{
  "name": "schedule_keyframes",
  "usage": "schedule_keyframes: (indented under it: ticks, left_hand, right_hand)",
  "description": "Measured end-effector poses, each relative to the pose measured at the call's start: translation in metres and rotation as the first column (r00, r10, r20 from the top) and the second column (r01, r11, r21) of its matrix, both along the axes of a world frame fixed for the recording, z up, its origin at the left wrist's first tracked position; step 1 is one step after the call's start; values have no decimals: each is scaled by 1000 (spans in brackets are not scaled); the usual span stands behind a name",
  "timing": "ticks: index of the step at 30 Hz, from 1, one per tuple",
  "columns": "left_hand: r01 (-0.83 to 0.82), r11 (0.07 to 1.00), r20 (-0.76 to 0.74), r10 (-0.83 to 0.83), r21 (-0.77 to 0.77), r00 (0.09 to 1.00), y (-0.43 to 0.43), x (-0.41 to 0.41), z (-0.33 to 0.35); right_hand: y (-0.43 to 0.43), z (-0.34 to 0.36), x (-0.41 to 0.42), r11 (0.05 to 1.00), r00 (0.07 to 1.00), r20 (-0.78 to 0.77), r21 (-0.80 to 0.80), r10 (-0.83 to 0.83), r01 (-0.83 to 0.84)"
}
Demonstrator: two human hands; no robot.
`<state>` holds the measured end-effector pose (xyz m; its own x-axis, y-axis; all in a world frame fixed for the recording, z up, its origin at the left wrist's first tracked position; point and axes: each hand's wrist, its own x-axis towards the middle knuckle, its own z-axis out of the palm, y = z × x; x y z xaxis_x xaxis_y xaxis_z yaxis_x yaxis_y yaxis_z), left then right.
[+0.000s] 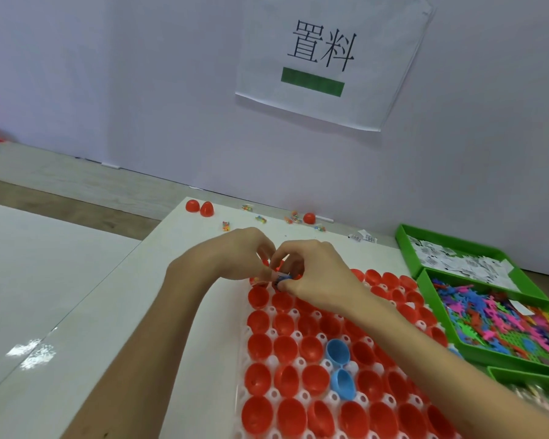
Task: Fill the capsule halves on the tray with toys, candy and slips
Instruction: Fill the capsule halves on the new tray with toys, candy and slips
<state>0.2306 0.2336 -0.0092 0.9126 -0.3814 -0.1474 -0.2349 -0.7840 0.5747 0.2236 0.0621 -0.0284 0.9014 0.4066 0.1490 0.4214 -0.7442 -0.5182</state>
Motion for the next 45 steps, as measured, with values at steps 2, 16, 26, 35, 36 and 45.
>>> schedule_keyframes:
  ticks: [2, 16, 26, 35, 36, 45]
  left_hand:
    - [0, 1000, 2, 0, 0, 1000, 1, 1, 0]
    - [-47, 998, 75, 50, -30, 996, 4, 10, -15]
    - [9, 991, 247, 25, -134, 969, -25, -6, 7]
    - [123, 985, 306, -80, -123, 949, -52, -22, 17]
    - [131, 984, 313, -88, -118, 946, -54, -23, 18]
    - [123, 953, 301, -35, -278, 953, -77, -35, 24]
  right_hand:
    - [0, 0, -1, 1000, 1000, 2, 18, -7, 7]
    - [-52, 18, 12, 969, 984, 3, 171, -179, 176]
    - [-247, 13, 50, 510, 545, 101, -250, -832, 823]
    - [-287, 1, 51, 477, 486, 24, -148, -874, 866]
    - [-289, -1, 51, 471, 478, 40, -117, -877, 874]
    - [-241, 38, -2, 696, 717, 18, 263, -696, 669]
